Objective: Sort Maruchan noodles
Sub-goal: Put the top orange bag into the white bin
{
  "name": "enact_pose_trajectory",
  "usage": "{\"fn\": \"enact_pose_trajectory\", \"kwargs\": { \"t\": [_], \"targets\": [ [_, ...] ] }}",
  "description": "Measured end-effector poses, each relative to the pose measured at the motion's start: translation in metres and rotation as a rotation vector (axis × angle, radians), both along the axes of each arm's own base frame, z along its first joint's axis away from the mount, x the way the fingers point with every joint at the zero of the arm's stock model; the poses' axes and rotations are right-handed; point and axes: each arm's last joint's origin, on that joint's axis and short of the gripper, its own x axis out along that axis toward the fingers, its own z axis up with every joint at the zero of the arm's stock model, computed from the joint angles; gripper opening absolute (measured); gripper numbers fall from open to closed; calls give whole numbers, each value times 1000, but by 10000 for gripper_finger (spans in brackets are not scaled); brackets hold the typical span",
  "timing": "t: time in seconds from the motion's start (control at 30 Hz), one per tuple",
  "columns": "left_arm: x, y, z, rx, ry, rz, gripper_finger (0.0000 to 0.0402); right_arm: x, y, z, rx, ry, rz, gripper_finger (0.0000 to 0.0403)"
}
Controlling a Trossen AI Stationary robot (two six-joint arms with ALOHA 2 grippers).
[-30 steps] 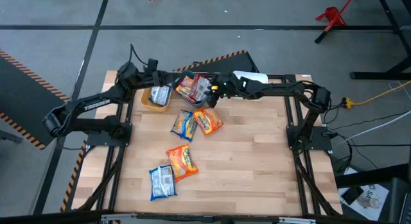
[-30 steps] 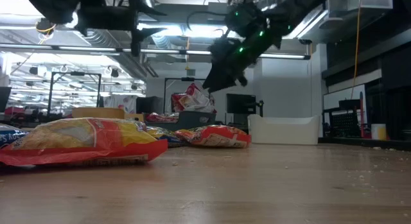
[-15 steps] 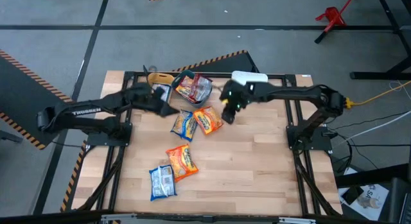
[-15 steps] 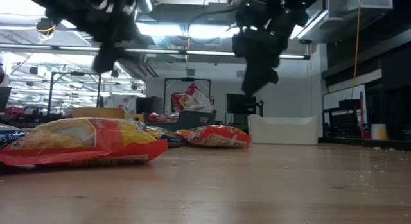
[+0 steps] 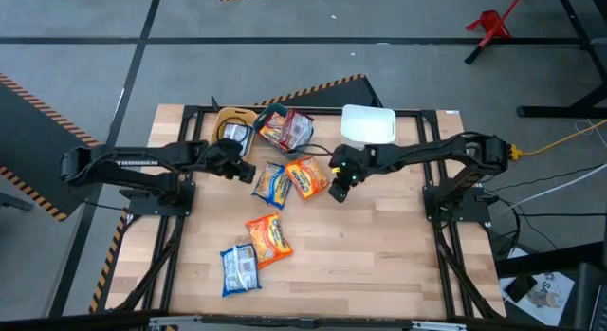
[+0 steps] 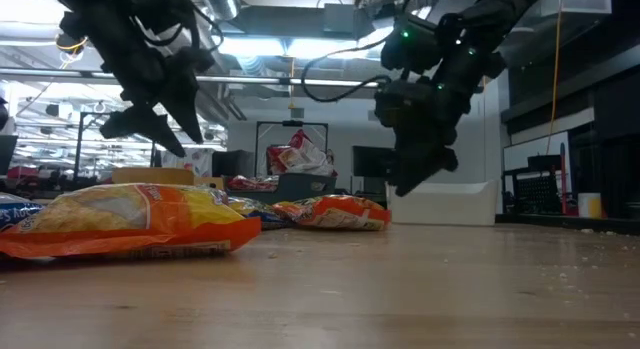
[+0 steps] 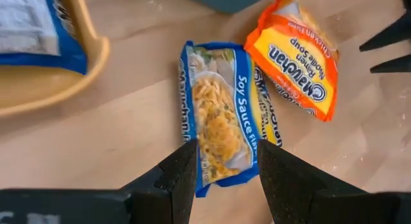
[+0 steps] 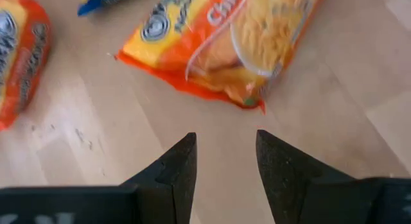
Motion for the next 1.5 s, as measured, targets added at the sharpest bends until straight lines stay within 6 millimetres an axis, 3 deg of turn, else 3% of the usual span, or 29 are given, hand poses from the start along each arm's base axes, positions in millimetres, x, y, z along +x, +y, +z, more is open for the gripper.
{"fn": "enact_pose_trajectory", "kwargs": {
  "t": [0.2, 0.4, 0.6, 0.9, 1.07, 1.17, 1.5],
  "targets": [
    [17, -4, -8, -20, -22, -20, 153, 9, -5, 7, -18, -126, -11, 169],
    [26, -9, -14, -18, -28, -39, 153, 10, -12, 6, -10, -128, -56, 250],
    [28, -13, -17, -19, -7, -39, 154, 17, -15, -13, -22, -102, -67, 315],
    [30, -16, -16, 16, -16, -19, 154, 27, -14, -38, -93, -84, 17, 326],
    [31, -16, -15, 6, -31, -10, 154, 29, -16, -48, -151, -55, 6, 301],
    [31, -16, -15, 7, -32, -8, 154, 30, -16, -51, -155, -45, -1, 265],
    [31, -16, -15, 11, -33, -6, 154, 30, -16, -52, -125, -44, 1, 28]
  ]
}}
